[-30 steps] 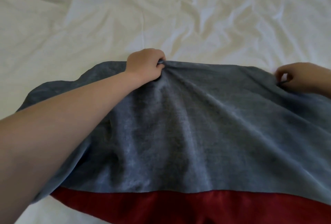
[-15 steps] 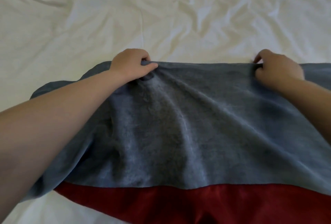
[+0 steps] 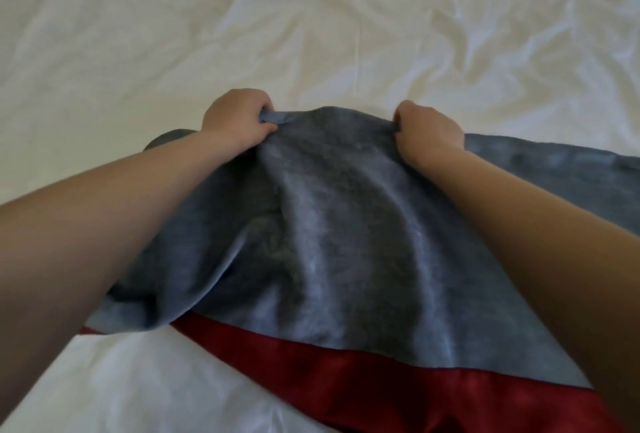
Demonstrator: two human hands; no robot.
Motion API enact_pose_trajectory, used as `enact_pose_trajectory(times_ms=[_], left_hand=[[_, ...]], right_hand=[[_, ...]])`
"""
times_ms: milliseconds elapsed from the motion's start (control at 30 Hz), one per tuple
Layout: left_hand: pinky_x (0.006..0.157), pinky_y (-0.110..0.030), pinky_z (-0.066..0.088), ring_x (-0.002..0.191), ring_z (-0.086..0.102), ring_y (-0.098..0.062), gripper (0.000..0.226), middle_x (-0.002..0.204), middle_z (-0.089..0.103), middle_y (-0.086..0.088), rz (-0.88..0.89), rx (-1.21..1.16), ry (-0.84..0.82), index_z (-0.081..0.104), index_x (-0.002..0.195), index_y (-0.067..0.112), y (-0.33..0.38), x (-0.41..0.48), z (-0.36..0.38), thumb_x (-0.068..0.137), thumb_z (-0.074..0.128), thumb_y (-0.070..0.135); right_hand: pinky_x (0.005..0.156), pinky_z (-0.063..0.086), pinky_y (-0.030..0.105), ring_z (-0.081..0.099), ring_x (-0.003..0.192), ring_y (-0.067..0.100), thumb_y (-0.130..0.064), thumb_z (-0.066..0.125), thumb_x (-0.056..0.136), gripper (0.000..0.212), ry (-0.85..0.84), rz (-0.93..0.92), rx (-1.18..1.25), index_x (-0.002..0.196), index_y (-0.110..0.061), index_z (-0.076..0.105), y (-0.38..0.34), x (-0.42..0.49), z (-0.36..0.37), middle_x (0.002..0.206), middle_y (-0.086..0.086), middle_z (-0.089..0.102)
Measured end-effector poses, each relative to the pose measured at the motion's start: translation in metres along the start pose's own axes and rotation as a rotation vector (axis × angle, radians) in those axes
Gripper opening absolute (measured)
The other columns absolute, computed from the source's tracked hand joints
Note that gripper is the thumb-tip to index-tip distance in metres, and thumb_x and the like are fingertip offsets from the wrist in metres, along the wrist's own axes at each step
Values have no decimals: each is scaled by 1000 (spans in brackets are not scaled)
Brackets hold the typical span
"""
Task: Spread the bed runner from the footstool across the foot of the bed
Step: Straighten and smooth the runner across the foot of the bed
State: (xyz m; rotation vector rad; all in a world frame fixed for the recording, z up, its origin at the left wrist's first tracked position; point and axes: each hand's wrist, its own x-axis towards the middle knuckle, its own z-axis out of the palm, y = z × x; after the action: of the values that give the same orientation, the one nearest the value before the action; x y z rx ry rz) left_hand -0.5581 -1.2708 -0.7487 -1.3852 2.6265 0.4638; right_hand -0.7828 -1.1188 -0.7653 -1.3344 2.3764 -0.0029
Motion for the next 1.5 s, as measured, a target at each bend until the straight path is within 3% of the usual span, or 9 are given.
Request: enact_pose_trajectory(times_ms=[267, 367, 533, 933, 1133, 1267, 1367, 1433, 1500], left_hand=[[71, -36, 40, 100, 56, -31, 34, 107, 62, -8, -12, 131, 168, 60, 106, 18, -9, -10, 3, 86, 55, 45], [67, -36, 38, 95, 56, -32, 52, 105, 61, -9, 9, 215, 304, 57, 111, 16, -20, -28, -5, 85, 42, 59], [67, -38, 41, 91, 58, -33, 60, 103, 62, -10, 43, 290, 408, 57, 111, 16, -60, -66, -25, 83, 33, 63], [56, -32, 35, 72, 53, -26, 50, 82, 57, -5, 32, 231, 430, 58, 94, 16, -152, -192, -13, 83, 36, 59], [55, -35, 37, 68, 50, -24, 47, 83, 55, -4, 303, 175, 393, 58, 86, 13, -196, -262, 2, 79, 47, 58], [69, -40, 46, 79, 58, -28, 49, 95, 62, -8, 542, 198, 296, 65, 105, 11, -229, -294, 6, 79, 56, 53], [69, -40, 48, 77, 61, -32, 36, 94, 65, -10, 566, 273, 262, 65, 106, 10, -248, -294, 0, 82, 59, 35], [60, -37, 45, 64, 60, -33, 20, 77, 65, -11, 550, 271, 263, 65, 89, 8, -249, -285, -10, 80, 57, 24], [54, -35, 35, 58, 59, -34, 13, 68, 63, -12, 535, 236, 272, 60, 79, 9, -246, -274, -18, 79, 59, 23]], right_hand=[[67, 39, 36, 56, 86, 35, -9, 56, 83, 23, 97, 137, -58, 106, -7, 57, -21, 4, -8, 95, 15, 58], [75, 41, 43, 51, 106, 37, -24, 57, 86, 39, 221, -24, -106, 121, -10, 50, -55, -10, -10, 115, 16, 53], [87, 41, 46, 49, 113, 37, -41, 49, 90, 48, 328, -300, -61, 128, -12, 47, -122, -28, -9, 125, 15, 51], [84, 41, 40, 52, 106, 29, -48, 42, 91, 43, 234, -464, -104, 117, -15, 53, -237, -133, 61, 116, 8, 55], [59, 40, 38, 53, 69, 30, -31, 47, 86, 24, 399, -629, -30, 79, -9, 55, -265, -212, 93, 78, 10, 55], [49, 36, 34, 50, 55, 29, -31, 49, 88, 30, 442, -857, -1, 66, -10, 54, -279, -243, 113, 62, 7, 51], [49, 36, 31, 48, 53, 26, -41, 58, 83, 35, 405, -967, -38, 66, -11, 58, -296, -259, 125, 61, 5, 51], [50, 41, 31, 51, 55, 26, -41, 66, 77, 31, 347, -1032, -156, 71, -10, 63, -309, -265, 134, 65, 5, 55], [54, 45, 32, 57, 60, 27, -38, 75, 67, 32, 334, -896, -269, 80, -10, 67, -323, -264, 139, 71, 7, 61]])
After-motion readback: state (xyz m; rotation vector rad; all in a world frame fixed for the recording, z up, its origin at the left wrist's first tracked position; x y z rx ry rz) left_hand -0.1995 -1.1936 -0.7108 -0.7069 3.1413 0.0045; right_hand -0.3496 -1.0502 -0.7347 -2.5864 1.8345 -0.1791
